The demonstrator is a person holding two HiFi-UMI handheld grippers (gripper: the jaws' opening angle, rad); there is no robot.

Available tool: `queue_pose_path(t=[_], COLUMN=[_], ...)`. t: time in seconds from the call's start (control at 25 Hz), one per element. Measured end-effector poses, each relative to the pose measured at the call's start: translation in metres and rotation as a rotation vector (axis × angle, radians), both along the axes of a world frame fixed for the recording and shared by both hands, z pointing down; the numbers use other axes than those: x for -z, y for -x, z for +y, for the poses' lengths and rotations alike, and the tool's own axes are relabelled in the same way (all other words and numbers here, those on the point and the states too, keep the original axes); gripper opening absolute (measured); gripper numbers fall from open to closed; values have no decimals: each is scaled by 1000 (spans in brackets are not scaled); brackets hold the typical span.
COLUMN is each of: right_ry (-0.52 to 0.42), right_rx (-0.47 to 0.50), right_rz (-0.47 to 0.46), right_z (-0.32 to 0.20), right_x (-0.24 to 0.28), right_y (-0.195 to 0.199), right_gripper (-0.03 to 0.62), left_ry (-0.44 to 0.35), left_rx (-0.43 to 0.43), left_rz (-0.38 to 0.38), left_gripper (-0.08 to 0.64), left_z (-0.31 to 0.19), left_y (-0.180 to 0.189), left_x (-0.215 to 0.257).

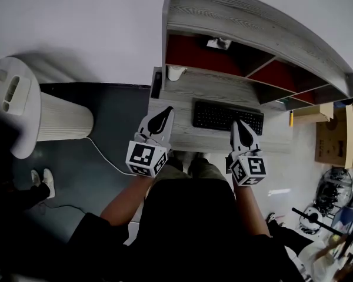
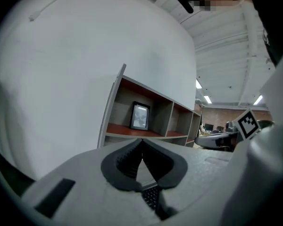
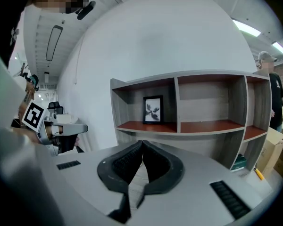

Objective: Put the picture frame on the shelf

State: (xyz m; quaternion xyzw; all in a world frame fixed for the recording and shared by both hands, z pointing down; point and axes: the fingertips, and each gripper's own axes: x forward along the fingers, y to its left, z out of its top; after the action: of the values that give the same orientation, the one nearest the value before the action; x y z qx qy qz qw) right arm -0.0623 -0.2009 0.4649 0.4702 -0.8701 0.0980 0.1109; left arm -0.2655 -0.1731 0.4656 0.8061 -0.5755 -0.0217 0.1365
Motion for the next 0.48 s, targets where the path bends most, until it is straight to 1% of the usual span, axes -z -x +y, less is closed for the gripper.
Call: queue_pose_path(t=[0.16,0.28,0.48], right_ry=[-11,-34,-54], right_rx=[-8,6,27], right_rz=[-28,-16,-38], right_z=[1,-4,-10], right_x=[12,21,26], right_y=[-3,-8,-29], right_gripper=[12,12,12], left_ry=[4,4,0], left_rx=[15,29,38], left_rz=[-19,-13,-36], left_gripper=[17,17,17], left_z=[5,2,-4], left_y=[-4,-13,-39], left_x=[3,7,12])
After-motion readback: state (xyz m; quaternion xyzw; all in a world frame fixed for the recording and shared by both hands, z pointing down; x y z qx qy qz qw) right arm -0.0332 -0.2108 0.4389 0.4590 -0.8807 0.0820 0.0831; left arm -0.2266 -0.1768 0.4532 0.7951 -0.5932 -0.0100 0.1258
